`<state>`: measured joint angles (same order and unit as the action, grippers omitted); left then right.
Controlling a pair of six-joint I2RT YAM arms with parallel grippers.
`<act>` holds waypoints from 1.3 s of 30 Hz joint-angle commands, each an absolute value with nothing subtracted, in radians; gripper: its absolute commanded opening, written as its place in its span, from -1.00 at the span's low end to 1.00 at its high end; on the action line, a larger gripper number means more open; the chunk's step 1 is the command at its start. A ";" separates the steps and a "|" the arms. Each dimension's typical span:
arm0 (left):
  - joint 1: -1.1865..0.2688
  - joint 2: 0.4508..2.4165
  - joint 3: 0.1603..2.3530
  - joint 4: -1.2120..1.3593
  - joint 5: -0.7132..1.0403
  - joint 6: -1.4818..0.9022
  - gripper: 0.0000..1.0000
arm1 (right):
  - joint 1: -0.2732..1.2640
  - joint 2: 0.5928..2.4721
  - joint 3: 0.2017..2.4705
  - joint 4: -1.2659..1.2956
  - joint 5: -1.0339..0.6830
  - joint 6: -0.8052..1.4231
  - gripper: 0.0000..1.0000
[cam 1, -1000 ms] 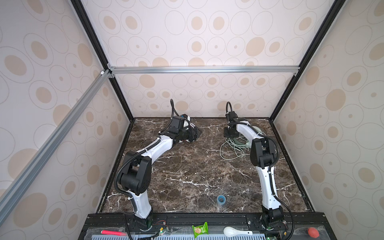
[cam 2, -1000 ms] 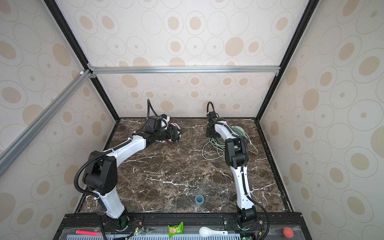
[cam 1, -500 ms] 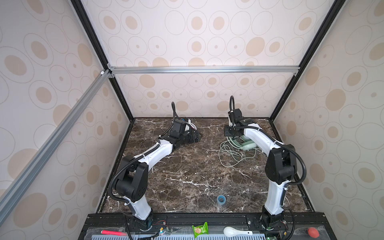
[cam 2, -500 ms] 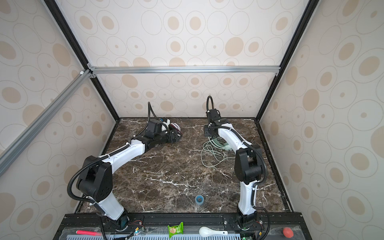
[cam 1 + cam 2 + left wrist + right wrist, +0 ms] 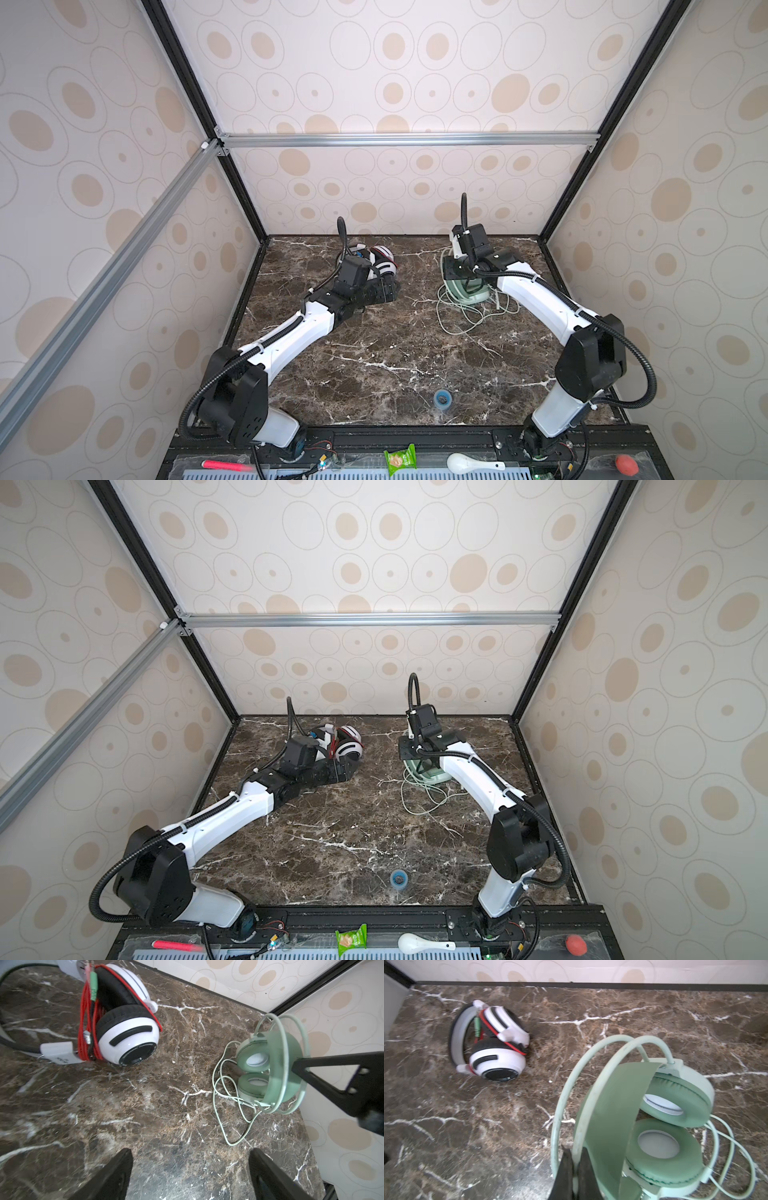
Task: Wrap the headphones
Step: 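Lift the green headphones and carry them toward the left gripper, then close the left gripper on the green headband beside the right gripper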
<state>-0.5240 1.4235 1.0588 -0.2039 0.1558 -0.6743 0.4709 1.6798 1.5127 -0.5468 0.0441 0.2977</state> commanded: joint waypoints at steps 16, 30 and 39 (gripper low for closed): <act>-0.430 1.300 0.881 -0.292 0.204 -0.706 0.74 | 0.734 1.843 1.705 -0.658 0.185 0.448 -1.00; -0.251 1.175 0.625 -0.209 0.335 -0.628 0.75 | 0.869 1.976 1.802 -0.799 0.134 0.584 -0.71; -0.245 1.107 0.624 -0.235 0.264 -0.740 0.75 | 0.850 1.950 1.798 -0.704 -0.035 0.376 -0.36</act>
